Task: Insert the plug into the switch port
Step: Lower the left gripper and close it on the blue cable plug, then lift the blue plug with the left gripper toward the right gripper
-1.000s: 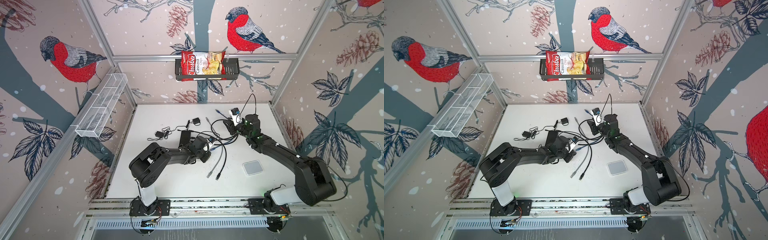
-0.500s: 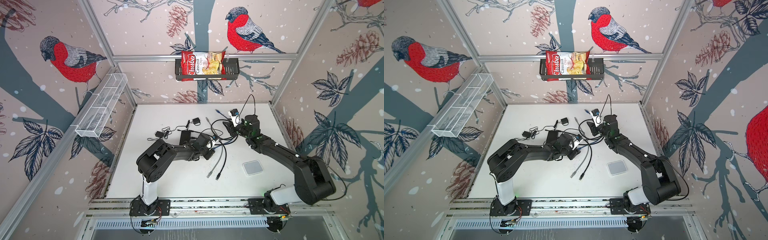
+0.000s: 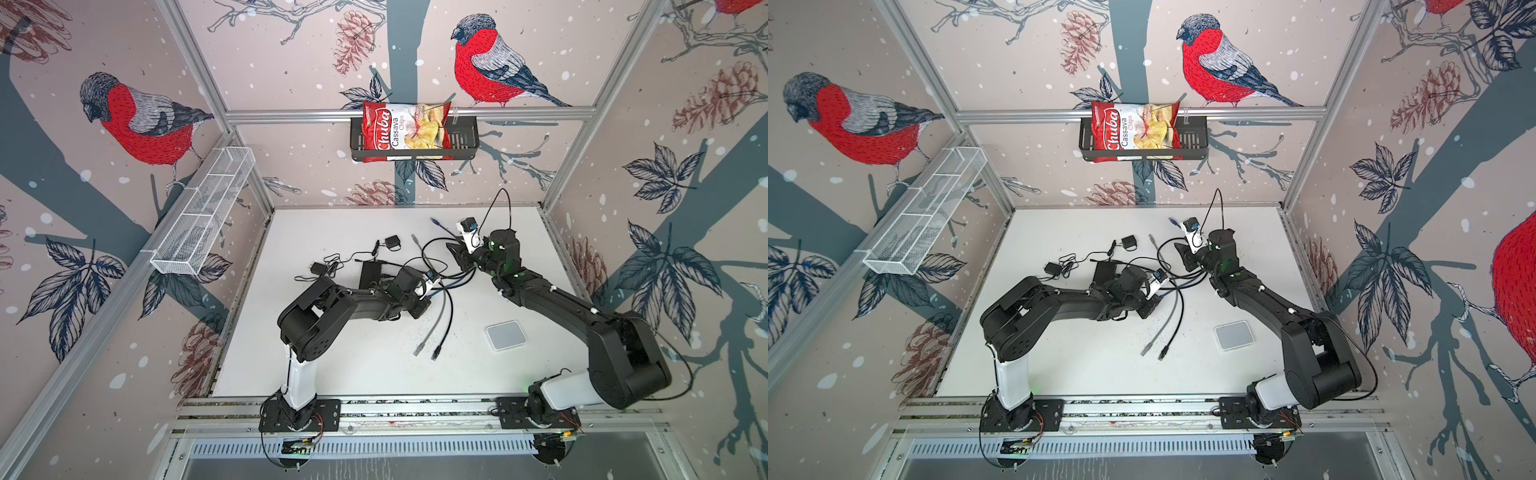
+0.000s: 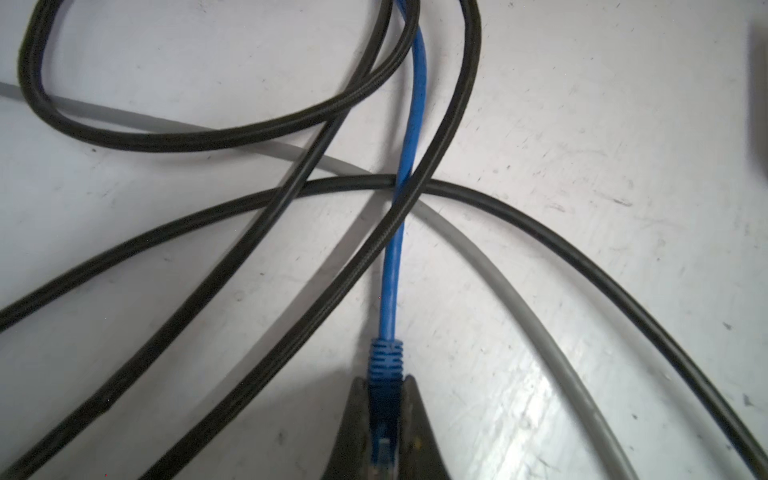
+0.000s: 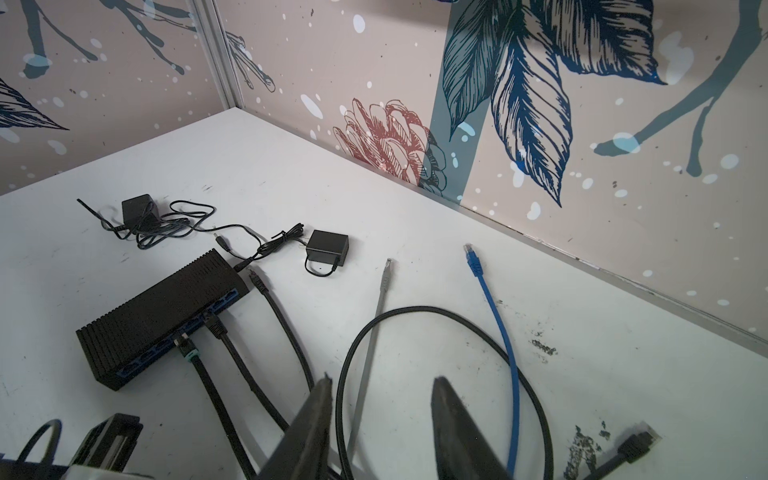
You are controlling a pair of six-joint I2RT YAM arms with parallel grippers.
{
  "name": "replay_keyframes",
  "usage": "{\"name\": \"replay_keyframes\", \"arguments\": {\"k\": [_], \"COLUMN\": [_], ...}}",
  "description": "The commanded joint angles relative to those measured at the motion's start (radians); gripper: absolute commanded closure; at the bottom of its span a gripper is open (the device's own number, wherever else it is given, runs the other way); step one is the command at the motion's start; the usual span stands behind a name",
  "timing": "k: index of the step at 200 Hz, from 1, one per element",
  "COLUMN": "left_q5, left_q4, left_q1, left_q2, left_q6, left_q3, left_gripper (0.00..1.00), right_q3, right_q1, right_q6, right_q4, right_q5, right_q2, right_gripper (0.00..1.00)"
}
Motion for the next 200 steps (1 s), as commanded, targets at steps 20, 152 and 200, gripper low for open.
{"name": "replay_keyframes", "arguments": {"k": [20,152,200], "left_q5": [0.000,-0.020,-0.030], "left_q4": [-0.008,0.012,0.092], "left_q1": [-0.004,-0.004,-0.004], "left_q2": [-0.049,-0.444,-0.542], "left_q6": [0.013,-0.058,-0.079], "left_q3": [-0.047,-0.377,-0.455], "left_gripper": [1.00,1.00,0.99], "right_q3": [0.000,-0.029,-0.079], "right_q1": [0.000,0.006,0.042], "right_q6": [-0.029,-0.448,-0.957], "right_q4": [0.076,0.072,-0.125], "right_q5": [0.050,-0.419,-0.680], "right_q2": [0.005,0.077,0.080], "right_gripper": [0.59,0.60,0.60]}}
